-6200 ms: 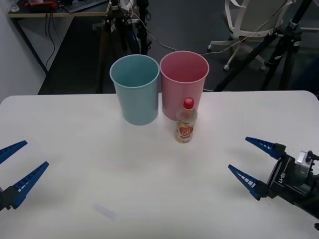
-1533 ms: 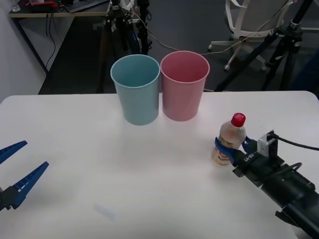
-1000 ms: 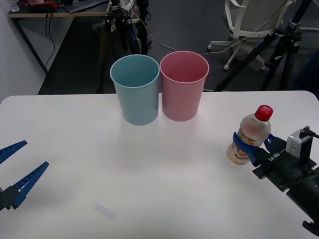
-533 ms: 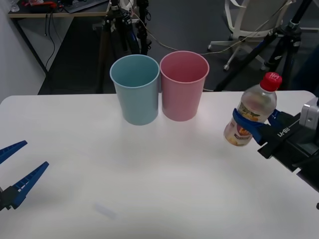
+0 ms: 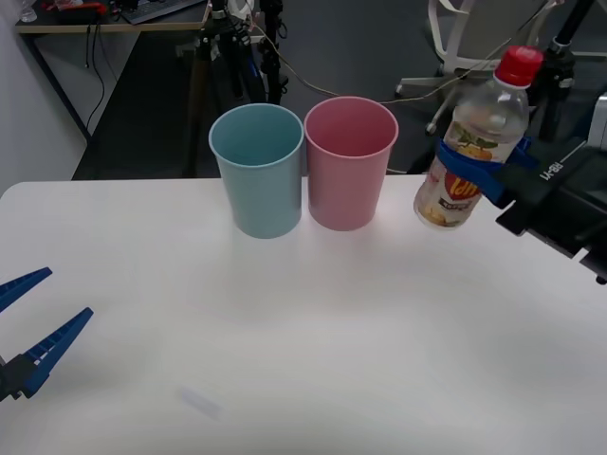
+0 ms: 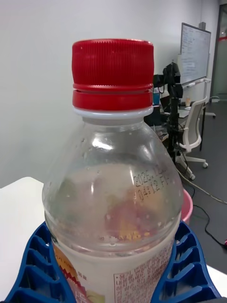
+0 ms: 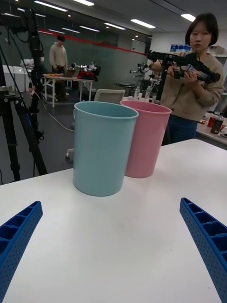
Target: Grasp the object on the table and drop it into the matching bin: aluminum can to the light blue bin, PET bottle to the pink bin.
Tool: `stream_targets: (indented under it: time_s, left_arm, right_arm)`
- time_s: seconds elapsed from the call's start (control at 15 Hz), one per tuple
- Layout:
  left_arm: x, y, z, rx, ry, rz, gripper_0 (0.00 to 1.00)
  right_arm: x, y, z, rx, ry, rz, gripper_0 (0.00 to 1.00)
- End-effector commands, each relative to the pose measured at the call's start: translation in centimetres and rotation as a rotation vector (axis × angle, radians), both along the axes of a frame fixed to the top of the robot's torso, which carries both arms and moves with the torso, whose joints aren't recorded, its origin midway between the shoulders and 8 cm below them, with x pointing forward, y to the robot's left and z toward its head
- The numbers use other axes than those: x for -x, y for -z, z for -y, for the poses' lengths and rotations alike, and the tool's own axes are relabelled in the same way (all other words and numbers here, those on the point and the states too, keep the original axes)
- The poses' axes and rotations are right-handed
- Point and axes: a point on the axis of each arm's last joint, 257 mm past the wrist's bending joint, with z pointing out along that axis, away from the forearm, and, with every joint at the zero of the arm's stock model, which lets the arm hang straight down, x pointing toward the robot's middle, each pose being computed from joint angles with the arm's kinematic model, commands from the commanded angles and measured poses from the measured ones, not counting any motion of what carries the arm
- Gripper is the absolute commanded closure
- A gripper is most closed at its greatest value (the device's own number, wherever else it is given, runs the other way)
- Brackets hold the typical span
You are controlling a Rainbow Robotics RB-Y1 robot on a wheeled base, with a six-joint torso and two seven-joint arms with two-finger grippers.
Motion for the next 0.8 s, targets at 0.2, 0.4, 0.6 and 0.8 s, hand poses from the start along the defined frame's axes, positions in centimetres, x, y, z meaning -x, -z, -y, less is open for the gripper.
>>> stream_targets:
  time_s: [0.2,0.4,0.6,0.8]
  left_arm:
    - [0.0,0.0,0.0,0.0,0.0,0.0,0.0]
    - [0.0,0.0,0.0,0.0,0.0,0.0,0.0]
    - [0.0,0.0,0.0,0.0,0.0,0.0,0.0]
    - [0.0,0.0,0.0,0.0,0.0,0.0,0.0]
  right_arm:
    - [-3.5,-2.5,-2.4,-0.006,-0.042,0.023,1.0]
    - [-6.8,-3.0,-4.2,-0.013,-0.065,-0.012,1.0]
    - [-10.9,-3.5,-5.6,-0.002,-0.052,-0.006,1.0]
    - [-15.0,-3.5,-6.6,0.018,-0.021,-0.009,1.0]
